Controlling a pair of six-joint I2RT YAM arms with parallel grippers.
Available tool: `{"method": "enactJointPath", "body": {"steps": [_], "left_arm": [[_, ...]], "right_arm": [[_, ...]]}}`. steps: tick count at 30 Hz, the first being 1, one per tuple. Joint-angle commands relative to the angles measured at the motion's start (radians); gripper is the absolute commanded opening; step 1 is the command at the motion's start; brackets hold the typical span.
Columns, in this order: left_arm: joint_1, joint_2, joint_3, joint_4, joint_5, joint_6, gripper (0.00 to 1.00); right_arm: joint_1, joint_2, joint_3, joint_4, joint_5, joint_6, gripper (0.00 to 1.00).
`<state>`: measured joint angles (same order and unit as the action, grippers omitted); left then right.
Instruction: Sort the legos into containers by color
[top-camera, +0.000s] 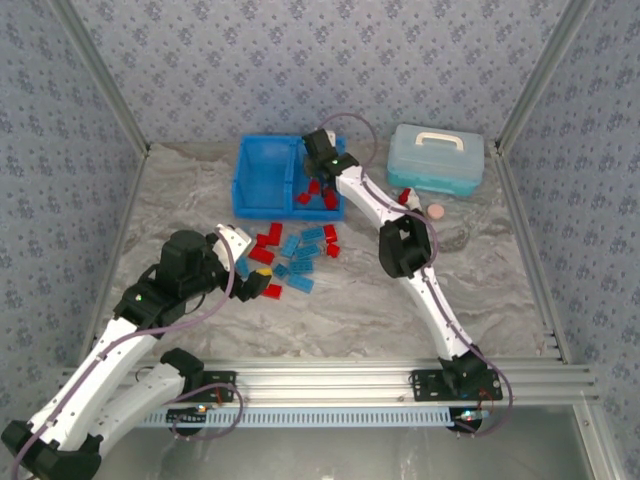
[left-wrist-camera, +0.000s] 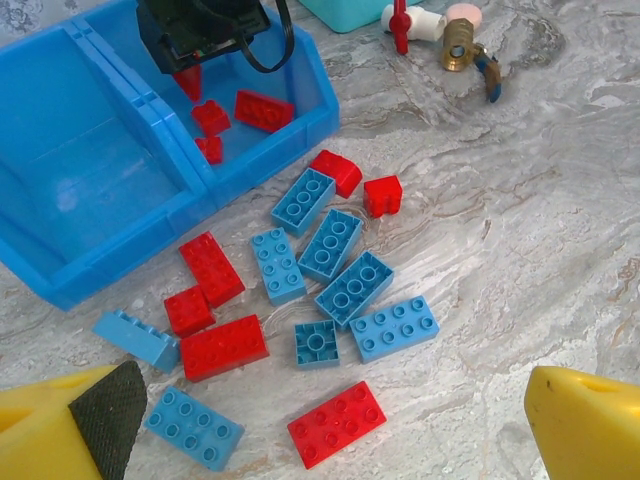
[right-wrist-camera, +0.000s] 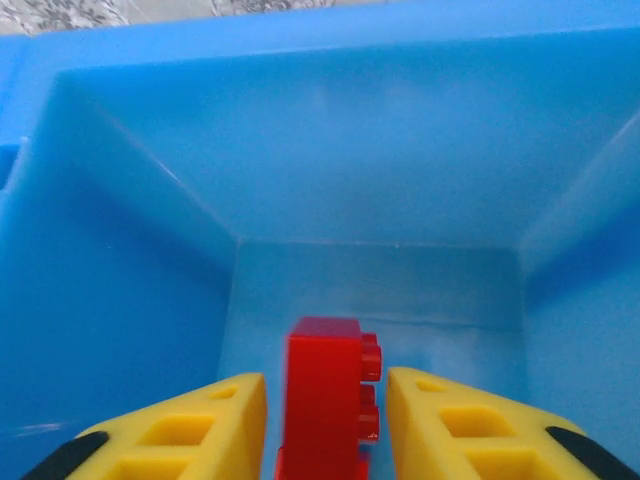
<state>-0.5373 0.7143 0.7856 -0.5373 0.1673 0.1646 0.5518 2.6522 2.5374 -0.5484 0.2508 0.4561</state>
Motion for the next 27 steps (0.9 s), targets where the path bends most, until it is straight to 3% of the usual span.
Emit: {"method": "enactJointPath", "body": {"steps": [1, 8, 13, 20, 24, 27], "left_arm": [[-0.006, -0.005, 0.007, 0.003, -0.001, 0.003, 0.99], [-0.006, -0.002, 0.007, 0.000, -0.001, 0.005, 0.99], [-0.007, -0.001, 0.005, -0.001, 0.002, 0.009, 0.99], [-0.006, 0.010, 0.009, 0.008, 0.025, 0.006, 0.99], [-0.006, 0.021, 0.010, 0.005, 0.030, 0.006, 0.99], [-0.006, 0.028, 0.012, 0.004, 0.031, 0.006, 0.99]], "right_arm": [[-0.001, -0.036, 0.069, -0.042, -0.018, -0.003, 0.42], [0.025, -0.250, -0.039, -0.112, 0.000, -0.031, 0.42], [0.067, -0.584, -0.447, 0.005, 0.044, -0.085, 0.42], [0.120, -1.016, -1.070, 0.203, -0.009, -0.172, 0.45], [0.161, -1.117, -1.273, 0.222, -0.017, -0.276, 0.49], [0.164, -1.110, -1.387, 0.249, -0.078, -0.307, 0.51]]}}
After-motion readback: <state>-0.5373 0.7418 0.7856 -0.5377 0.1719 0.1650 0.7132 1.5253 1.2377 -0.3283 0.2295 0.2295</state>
